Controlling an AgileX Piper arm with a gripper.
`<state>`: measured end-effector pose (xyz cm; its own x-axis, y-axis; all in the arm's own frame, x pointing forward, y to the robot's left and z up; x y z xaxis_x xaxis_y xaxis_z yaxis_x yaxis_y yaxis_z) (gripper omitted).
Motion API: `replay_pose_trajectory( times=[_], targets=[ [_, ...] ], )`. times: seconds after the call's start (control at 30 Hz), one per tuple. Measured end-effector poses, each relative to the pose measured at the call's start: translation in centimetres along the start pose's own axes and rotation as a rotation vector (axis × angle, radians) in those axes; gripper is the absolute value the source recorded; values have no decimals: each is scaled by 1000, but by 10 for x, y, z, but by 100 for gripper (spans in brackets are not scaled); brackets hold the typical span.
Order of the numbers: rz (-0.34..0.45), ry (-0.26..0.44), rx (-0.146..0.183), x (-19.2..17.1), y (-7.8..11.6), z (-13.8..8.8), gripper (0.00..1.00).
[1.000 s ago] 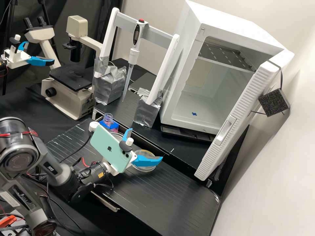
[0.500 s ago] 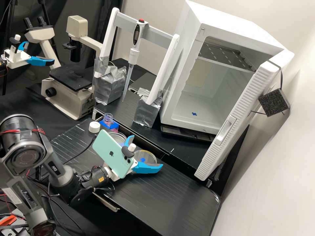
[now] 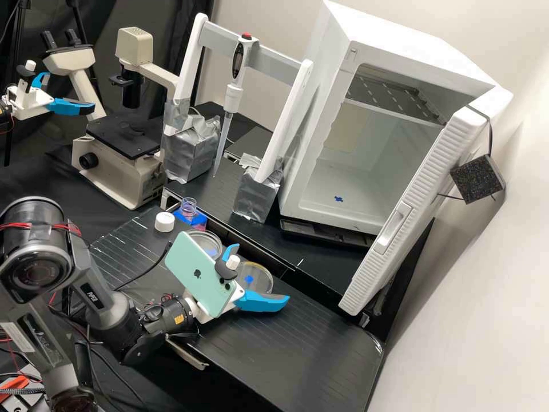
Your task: Close the lid
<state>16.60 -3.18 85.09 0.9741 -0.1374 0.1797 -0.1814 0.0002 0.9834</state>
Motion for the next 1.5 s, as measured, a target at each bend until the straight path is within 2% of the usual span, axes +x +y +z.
replay_pose_trajectory(
  times=[0.4, 0.53, 0.7, 0.97, 1.0, 1.5],
  targets=[
    [-31, 24, -5, 1, -4, -3, 100],
    [-45, 2, -4, 1, -5, 2, 100],
    [-57, 8, -22, 0, -3, 8, 100],
    [-53, 34, -22, 0, -2, 10, 100],
    [-53, 34, -22, 0, -2, 10, 0],
    [-54, 31, -32, 1, -3, 11, 0]
  ],
)
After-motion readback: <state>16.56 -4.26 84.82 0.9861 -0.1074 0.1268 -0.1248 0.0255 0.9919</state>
